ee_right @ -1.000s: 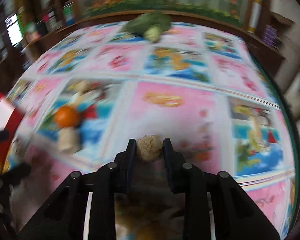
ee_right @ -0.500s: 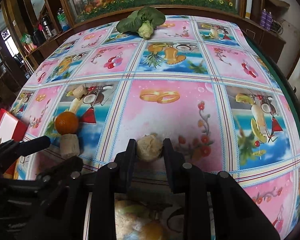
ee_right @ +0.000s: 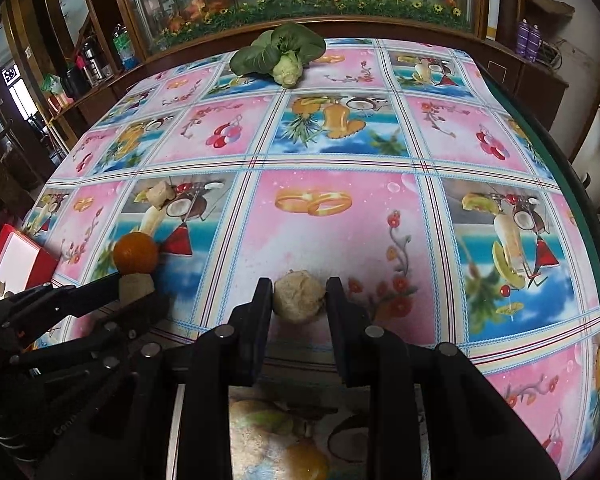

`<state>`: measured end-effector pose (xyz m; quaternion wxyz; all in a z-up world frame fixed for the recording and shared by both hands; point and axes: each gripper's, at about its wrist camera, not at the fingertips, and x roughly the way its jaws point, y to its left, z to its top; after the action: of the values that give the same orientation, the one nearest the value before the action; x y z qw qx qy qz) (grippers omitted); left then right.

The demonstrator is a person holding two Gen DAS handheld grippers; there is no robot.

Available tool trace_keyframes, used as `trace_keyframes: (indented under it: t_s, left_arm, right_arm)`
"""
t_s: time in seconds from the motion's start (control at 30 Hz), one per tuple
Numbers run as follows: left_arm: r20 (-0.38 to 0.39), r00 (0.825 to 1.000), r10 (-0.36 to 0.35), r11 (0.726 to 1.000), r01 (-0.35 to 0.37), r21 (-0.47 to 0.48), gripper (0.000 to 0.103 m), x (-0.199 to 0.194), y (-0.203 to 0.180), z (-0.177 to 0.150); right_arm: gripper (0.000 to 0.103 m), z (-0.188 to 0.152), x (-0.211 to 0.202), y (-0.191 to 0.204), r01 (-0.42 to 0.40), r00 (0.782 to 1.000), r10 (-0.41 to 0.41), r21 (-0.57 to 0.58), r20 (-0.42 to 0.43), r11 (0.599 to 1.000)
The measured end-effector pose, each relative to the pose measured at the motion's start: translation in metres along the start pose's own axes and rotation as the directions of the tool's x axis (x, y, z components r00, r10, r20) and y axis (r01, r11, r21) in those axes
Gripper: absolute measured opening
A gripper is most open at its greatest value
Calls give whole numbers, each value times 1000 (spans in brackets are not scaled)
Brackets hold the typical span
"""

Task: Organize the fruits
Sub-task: 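Grasp a ridged beige cake cylinder with the left tool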

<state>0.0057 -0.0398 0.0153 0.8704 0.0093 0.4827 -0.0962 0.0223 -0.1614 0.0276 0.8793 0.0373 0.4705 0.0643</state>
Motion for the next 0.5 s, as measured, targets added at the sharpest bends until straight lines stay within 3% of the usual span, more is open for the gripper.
trace_keyframes:
  t_s: [0.27, 0.5]
  left_arm:
    - [-2, 1000, 27, 1000, -27, 13, 32, -15, 14, -17]
    - [62, 996, 68, 998, -68, -5, 32, -53, 38, -44]
  right_arm:
    - [29, 0, 0, 1, -46, 999, 46, 4, 13, 999]
    - [29, 1, 1, 0, -54, 998, 53, 12, 41, 998]
